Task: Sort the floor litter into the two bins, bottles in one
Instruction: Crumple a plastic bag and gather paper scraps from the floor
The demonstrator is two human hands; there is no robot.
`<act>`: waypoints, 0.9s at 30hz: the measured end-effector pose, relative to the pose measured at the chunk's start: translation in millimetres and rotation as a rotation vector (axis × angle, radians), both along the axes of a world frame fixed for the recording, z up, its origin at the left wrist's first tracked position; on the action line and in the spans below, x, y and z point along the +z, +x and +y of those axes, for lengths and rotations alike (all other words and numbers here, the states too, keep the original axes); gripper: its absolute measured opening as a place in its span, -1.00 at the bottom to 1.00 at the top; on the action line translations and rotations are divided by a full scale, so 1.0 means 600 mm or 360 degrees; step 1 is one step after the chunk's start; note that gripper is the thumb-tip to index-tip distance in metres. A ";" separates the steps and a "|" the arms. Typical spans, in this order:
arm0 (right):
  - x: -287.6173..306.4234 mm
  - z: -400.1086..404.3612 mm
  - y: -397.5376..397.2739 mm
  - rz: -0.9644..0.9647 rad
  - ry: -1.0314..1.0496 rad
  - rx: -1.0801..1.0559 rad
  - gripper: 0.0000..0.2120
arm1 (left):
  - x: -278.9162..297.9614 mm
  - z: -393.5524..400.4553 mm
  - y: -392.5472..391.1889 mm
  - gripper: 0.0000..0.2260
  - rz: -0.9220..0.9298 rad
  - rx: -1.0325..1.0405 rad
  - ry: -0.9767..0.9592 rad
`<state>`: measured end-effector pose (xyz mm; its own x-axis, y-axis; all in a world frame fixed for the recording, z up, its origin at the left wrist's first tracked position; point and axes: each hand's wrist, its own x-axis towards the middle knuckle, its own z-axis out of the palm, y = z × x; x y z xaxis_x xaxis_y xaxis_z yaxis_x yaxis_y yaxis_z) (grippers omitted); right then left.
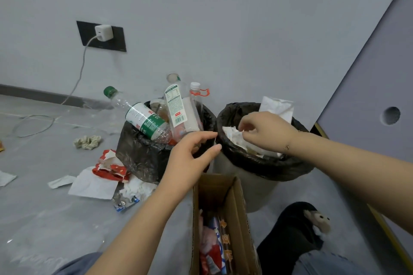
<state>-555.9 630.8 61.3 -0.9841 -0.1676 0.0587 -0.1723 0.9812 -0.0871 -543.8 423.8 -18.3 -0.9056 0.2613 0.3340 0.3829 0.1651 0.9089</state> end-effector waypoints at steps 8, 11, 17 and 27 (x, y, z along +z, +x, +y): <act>-0.007 -0.175 0.009 -0.0171 -0.0607 0.0279 -0.82 | -0.052 -0.160 0.017 -0.80 -0.0304 0.0317 0.0111; -0.029 -0.238 -0.003 -0.0386 -0.0665 0.0361 -0.82 | -0.082 -0.224 0.019 -0.81 -0.0390 0.0480 0.0143; -0.120 -0.368 -0.049 -0.0566 -0.0594 0.0400 -0.81 | -0.164 -0.350 0.017 -0.82 -0.0701 0.0715 0.0033; -0.374 -0.533 -0.047 -0.1047 -0.0312 0.0150 -0.56 | -0.313 -0.510 0.060 -0.58 -0.1006 0.1417 -0.0321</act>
